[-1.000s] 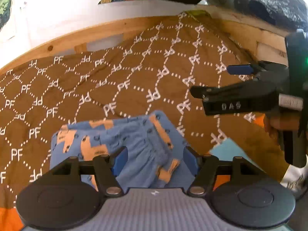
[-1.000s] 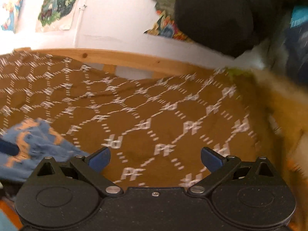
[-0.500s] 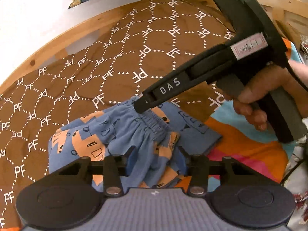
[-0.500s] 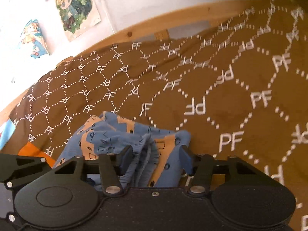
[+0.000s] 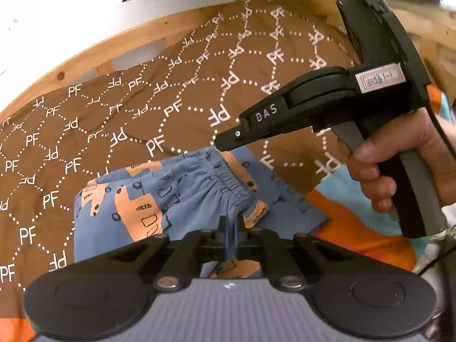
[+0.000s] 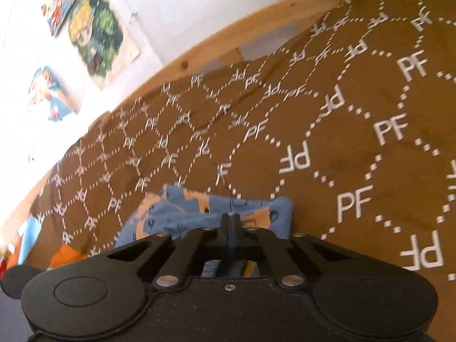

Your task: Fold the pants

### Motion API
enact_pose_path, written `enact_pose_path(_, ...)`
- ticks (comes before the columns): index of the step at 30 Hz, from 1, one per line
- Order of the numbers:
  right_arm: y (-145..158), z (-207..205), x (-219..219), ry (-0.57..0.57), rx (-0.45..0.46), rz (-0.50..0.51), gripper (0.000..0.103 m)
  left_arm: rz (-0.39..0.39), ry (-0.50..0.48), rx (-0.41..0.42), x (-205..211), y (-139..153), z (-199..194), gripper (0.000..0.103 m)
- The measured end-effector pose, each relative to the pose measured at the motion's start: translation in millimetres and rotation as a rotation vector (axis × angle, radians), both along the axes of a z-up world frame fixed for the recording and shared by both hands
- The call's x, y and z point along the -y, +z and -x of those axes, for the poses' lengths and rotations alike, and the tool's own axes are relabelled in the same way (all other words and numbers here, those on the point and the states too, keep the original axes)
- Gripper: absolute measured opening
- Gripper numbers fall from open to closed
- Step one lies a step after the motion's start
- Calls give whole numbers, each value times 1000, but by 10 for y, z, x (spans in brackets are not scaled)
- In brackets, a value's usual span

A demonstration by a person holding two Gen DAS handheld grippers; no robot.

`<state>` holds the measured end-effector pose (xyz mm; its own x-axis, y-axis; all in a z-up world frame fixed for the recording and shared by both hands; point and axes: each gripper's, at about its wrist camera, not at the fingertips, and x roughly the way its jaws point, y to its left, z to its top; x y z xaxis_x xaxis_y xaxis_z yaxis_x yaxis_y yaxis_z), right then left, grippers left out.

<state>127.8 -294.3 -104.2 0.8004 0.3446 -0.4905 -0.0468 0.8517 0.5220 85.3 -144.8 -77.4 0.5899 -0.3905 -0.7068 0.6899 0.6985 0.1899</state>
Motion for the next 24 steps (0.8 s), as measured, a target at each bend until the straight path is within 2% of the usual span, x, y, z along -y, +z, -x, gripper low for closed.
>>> enact_pose_path(4, 66, 37, 40, -11, 6, -29, 0, 9, 2, 8, -3, 75, 18, 3)
enact_pose_path(6, 52, 42, 49, -34, -19, -20, 13, 11, 12, -9, -8, 60, 1, 3)
enact_pose_path(8, -16, 33, 76, -24, -38, -57, 31, 12, 19, -31, -12, 31, -17, 3)
enact_pose_path(11, -112, -6, 76, -6, -60, -105, 34, 10, 23, -31, -11, 16, -15, 3)
enact_pose_path(15, -234, -62, -20, 27, -91, -88, 36, 12, 27, -37, -16, -8, -20, 3)
enact_pose_path(19, -306, -64, 12, 17, -103, -147, 33, 20, 45, -56, -15, -39, -35, 3)
enact_pose_path(21, -309, -66, 16, 21, -101, -158, 20, 23, 50, -58, -20, -38, -36, 3)
enact_pose_path(24, -283, -37, 27, 14, -82, -177, 8, 31, 58, -55, -29, -19, -34, 3)
